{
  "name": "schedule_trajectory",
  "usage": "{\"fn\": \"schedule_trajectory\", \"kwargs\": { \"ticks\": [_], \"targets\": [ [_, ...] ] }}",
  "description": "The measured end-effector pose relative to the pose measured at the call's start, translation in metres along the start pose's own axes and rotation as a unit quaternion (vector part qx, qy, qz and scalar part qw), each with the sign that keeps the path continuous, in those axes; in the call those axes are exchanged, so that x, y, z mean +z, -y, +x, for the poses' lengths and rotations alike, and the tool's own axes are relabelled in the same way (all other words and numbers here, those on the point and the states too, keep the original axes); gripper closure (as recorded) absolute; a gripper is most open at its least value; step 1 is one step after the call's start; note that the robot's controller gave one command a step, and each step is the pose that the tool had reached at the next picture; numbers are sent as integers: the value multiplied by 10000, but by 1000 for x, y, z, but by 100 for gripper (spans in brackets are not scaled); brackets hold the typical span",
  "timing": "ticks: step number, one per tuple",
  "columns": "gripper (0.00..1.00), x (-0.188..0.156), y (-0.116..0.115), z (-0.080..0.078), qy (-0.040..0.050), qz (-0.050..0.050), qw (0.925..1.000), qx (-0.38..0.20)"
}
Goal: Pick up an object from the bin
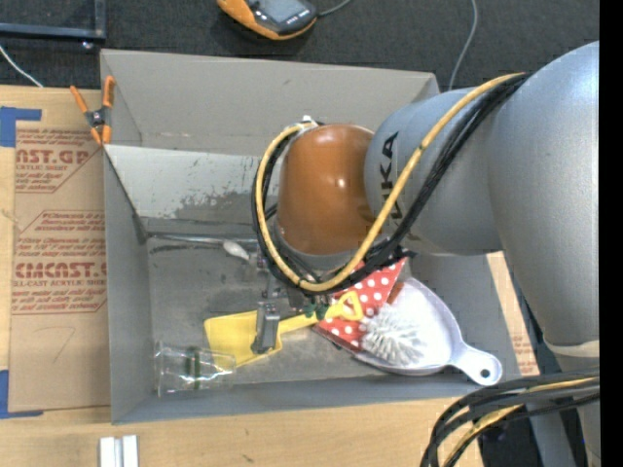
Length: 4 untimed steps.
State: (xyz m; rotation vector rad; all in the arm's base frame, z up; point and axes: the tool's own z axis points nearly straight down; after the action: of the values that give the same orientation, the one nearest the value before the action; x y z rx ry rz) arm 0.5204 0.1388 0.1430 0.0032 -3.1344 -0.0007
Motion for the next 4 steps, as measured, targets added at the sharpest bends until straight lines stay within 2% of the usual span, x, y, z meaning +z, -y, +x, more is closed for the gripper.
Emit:
{"fn": "schedule_trajectory", "kwargs": {
  "ticks": [1,2,3,4],
  "targets": [
    [0,-5,1,-2,37,-6,10000,9],
    [0,74,12,24,8,-3,9996,-288],
    [0,4,4,33,44,-14,9999,-162],
    [0,75,11,24,13,-6,9996,-287]
  ]
}}
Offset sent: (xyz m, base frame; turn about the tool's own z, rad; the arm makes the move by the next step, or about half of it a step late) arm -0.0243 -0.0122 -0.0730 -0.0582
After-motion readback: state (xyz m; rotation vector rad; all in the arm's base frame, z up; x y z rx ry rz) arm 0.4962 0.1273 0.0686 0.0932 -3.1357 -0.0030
